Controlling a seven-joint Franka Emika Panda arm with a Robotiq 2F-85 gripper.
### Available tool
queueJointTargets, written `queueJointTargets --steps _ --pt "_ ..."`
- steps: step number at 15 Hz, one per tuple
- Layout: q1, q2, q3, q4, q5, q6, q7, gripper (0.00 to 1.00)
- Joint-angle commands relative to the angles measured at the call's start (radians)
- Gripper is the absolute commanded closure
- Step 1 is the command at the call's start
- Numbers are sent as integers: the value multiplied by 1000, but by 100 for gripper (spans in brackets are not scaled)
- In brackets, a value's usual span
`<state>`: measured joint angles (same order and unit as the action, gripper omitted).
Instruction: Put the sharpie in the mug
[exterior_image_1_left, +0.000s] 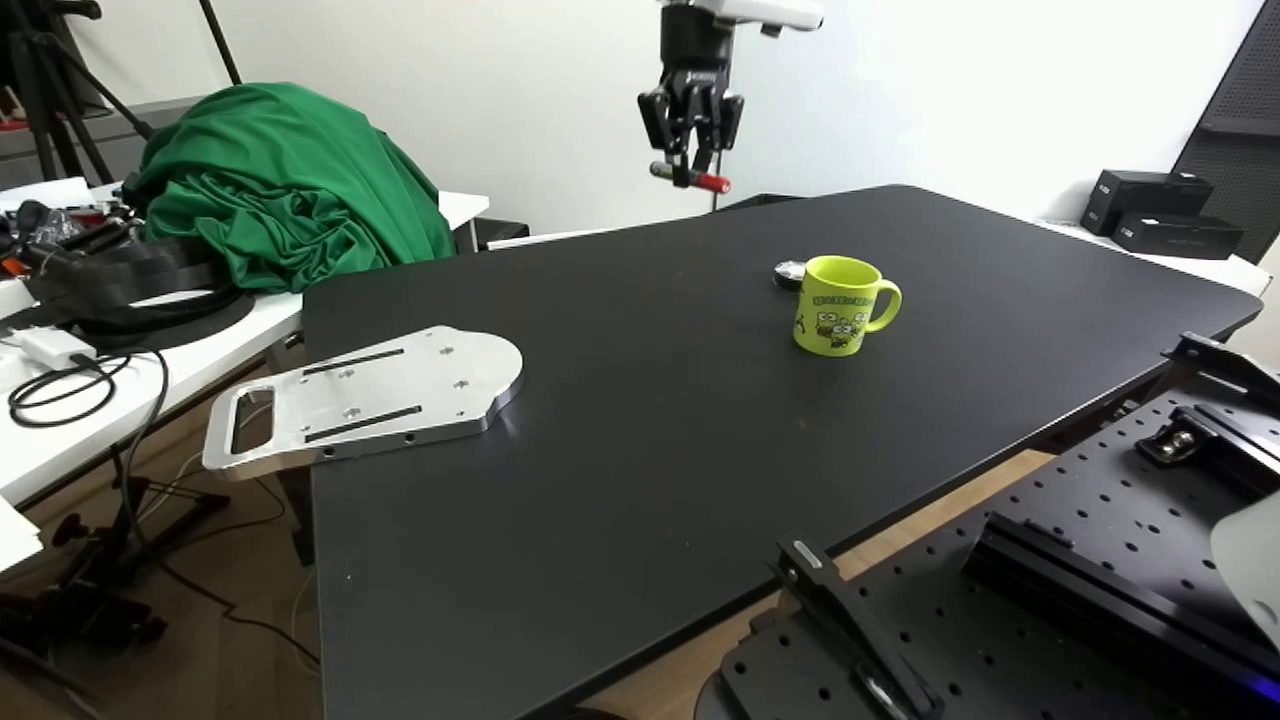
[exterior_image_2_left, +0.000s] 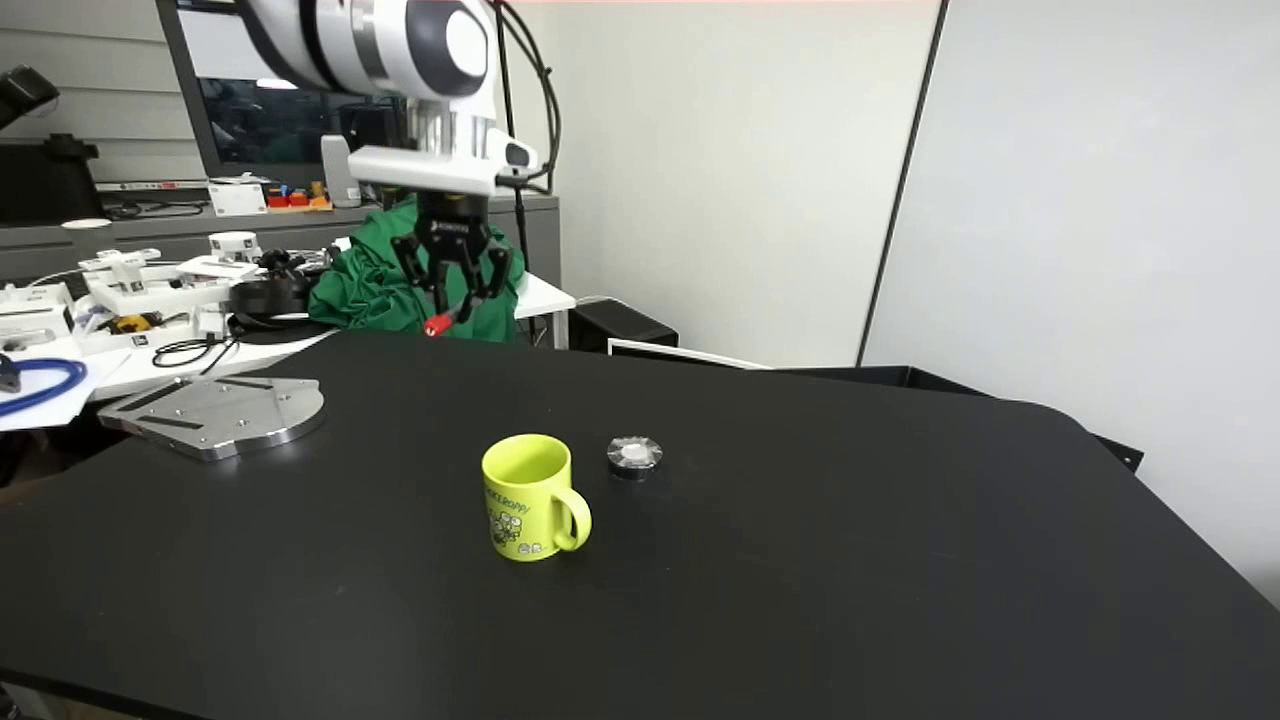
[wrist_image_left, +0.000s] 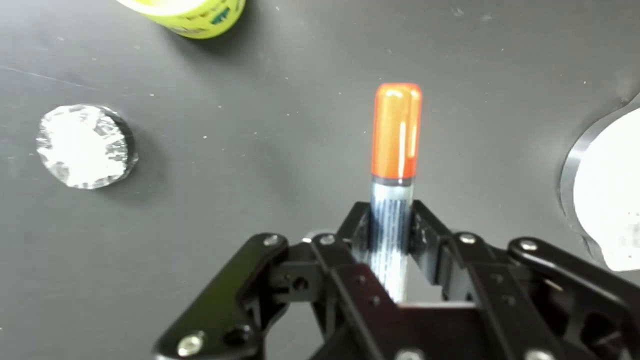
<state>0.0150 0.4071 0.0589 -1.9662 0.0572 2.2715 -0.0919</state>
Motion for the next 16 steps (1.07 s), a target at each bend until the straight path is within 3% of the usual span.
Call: queueJointTargets --steps 1,7,16 --pt "-31 -65 -54 88 -2 -255 72 94" --pt "-131 -31 -122 230 102 -592 80 94" --pt "-230 151 -161 307 330 -763 179 94"
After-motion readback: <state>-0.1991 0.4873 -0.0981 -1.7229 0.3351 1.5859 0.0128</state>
